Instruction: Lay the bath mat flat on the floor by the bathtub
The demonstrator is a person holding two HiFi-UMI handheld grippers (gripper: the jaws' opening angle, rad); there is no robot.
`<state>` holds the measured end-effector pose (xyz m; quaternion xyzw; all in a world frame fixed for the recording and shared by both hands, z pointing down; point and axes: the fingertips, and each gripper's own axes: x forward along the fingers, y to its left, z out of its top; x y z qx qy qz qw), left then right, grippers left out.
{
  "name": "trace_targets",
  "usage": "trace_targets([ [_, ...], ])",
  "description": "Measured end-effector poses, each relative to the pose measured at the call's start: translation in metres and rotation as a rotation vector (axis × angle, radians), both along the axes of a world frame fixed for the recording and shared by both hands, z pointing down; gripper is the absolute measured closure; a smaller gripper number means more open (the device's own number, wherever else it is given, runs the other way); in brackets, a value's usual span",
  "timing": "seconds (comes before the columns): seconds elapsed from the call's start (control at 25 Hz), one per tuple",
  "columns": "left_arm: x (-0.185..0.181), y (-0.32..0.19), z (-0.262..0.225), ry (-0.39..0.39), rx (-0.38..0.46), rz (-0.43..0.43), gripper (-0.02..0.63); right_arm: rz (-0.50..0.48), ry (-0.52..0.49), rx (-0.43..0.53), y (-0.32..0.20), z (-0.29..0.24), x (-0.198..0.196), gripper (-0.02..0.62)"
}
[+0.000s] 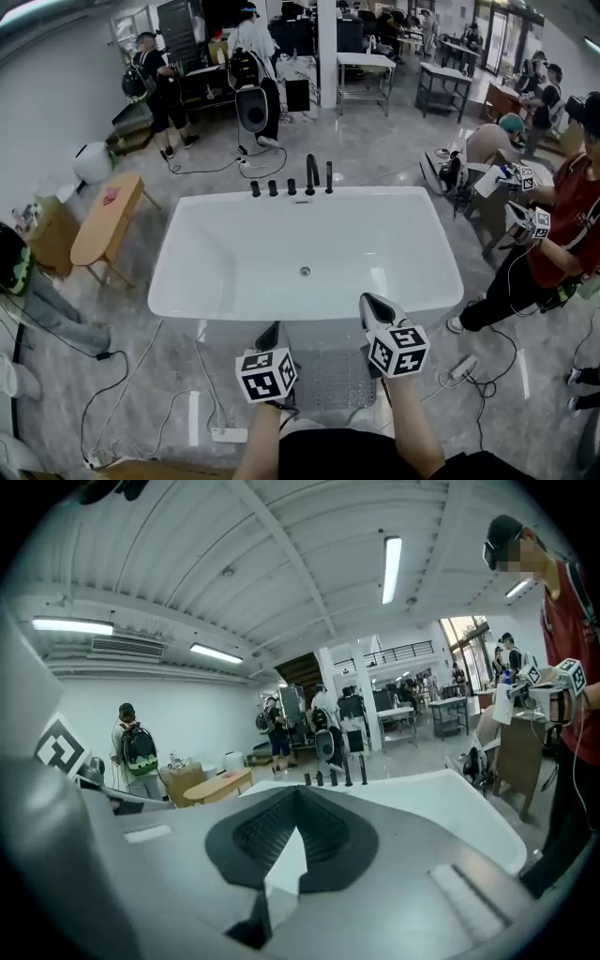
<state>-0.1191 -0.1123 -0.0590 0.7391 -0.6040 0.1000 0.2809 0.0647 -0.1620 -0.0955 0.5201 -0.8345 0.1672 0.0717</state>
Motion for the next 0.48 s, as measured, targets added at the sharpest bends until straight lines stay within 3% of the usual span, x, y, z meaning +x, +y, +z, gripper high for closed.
trace_targets([
  [0.2, -0.001, -0.019, -0.051, 0.013, 0.102, 0.019, 0.601, 0.013, 0.0, 0.107, -0.009, -0.052, -0.006, 0.588],
  [0.36, 0.002, -0.04, -0.087, 0.075, 0.168, 0.033, 0.601, -0.013, -0.001, 0.166, -0.019, -0.08, -0.009, 0.588],
  [0.48, -0.001, -0.06, -0.115, 0.051, 0.227, 0.03, 0.601, -0.011, -0.015, 0.212, -0.032, -0.099, -0.006, 0.588],
])
